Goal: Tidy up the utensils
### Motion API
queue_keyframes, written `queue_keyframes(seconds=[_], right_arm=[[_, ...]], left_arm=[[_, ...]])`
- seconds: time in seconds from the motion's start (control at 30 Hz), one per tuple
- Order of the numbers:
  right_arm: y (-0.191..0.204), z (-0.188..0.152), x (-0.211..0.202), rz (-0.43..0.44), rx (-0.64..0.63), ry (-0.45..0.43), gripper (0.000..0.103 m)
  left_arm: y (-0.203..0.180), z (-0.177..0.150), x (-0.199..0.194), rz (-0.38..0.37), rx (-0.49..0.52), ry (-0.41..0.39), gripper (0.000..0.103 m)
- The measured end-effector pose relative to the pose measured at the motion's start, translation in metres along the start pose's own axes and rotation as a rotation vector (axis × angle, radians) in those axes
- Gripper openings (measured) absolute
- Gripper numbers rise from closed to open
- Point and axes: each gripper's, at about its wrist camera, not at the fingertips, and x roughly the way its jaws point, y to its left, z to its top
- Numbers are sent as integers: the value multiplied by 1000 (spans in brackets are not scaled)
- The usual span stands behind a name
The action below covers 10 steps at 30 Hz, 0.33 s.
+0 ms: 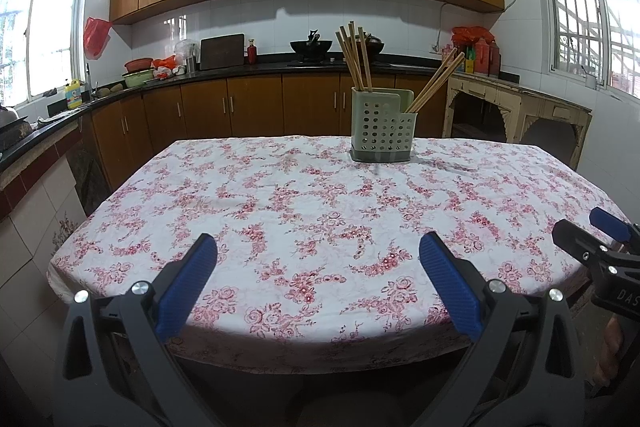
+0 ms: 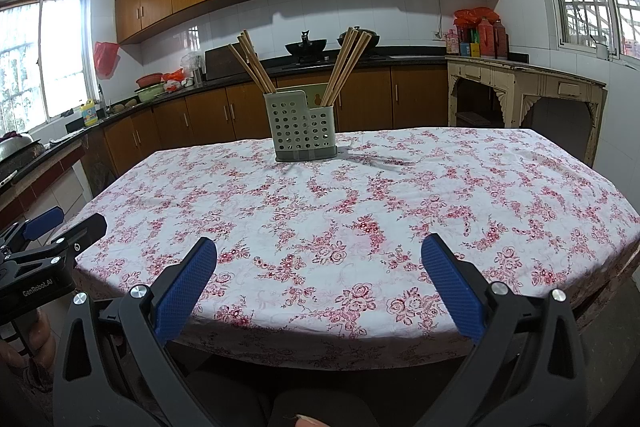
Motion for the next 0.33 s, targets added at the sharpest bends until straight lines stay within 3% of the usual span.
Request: queue_keyframes(seconds=[0.33], right_arm=[[0, 0, 0, 0, 0, 0, 101]], left_arm=[[0, 0, 0, 0, 0, -1, 99]])
